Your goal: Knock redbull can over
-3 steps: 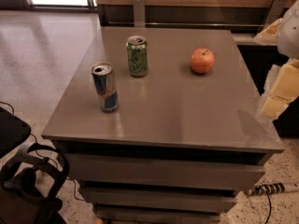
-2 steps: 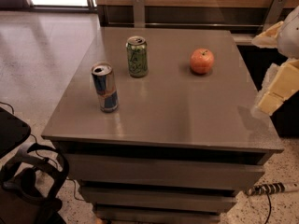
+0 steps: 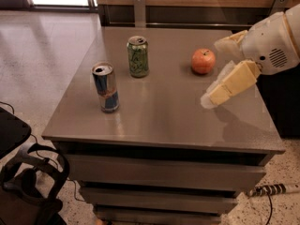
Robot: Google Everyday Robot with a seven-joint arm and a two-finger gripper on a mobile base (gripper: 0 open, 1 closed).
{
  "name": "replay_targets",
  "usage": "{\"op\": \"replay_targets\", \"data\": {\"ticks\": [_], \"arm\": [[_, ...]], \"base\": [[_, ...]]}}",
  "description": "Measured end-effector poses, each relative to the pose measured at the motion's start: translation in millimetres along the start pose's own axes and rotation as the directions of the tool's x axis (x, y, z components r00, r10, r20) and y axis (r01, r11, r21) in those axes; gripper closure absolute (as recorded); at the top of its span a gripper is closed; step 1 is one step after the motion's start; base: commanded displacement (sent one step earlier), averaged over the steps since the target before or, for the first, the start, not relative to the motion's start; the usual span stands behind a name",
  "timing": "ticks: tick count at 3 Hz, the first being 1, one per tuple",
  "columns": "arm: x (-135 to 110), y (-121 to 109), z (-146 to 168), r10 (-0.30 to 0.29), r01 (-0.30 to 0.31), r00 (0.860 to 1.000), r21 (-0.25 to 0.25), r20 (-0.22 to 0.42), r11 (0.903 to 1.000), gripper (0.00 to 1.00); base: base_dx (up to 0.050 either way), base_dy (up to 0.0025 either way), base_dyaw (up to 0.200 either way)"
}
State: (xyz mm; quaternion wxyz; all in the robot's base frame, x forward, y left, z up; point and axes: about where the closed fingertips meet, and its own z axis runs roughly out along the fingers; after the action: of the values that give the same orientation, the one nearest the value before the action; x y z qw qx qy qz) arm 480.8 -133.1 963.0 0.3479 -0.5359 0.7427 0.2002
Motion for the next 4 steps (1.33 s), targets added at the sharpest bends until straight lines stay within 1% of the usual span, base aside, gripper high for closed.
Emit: {"op": "replay_targets", "data": {"ticks": [1, 2, 3, 4], "arm": [[-37, 18, 15, 0.031, -0.029, 0.981, -0.010, 0.193, 0.9995, 0.00], [-78, 38, 34, 0.027, -0.028, 0.939, -0.003, 0.343, 0.9996, 0.00], [-111, 49, 76, 0.026, -0.038, 0.877, 0.017, 0.481, 0.9991, 0.00], [-115, 39, 106, 0.022, -0.059, 0.830, 0.048, 0.557, 0.9971, 0.00]], "base": [[0.000, 0.00000, 0.000], [0.000, 0.00000, 0.000], [0.000, 0.00000, 0.000], [0.000, 0.00000, 0.000]]}}
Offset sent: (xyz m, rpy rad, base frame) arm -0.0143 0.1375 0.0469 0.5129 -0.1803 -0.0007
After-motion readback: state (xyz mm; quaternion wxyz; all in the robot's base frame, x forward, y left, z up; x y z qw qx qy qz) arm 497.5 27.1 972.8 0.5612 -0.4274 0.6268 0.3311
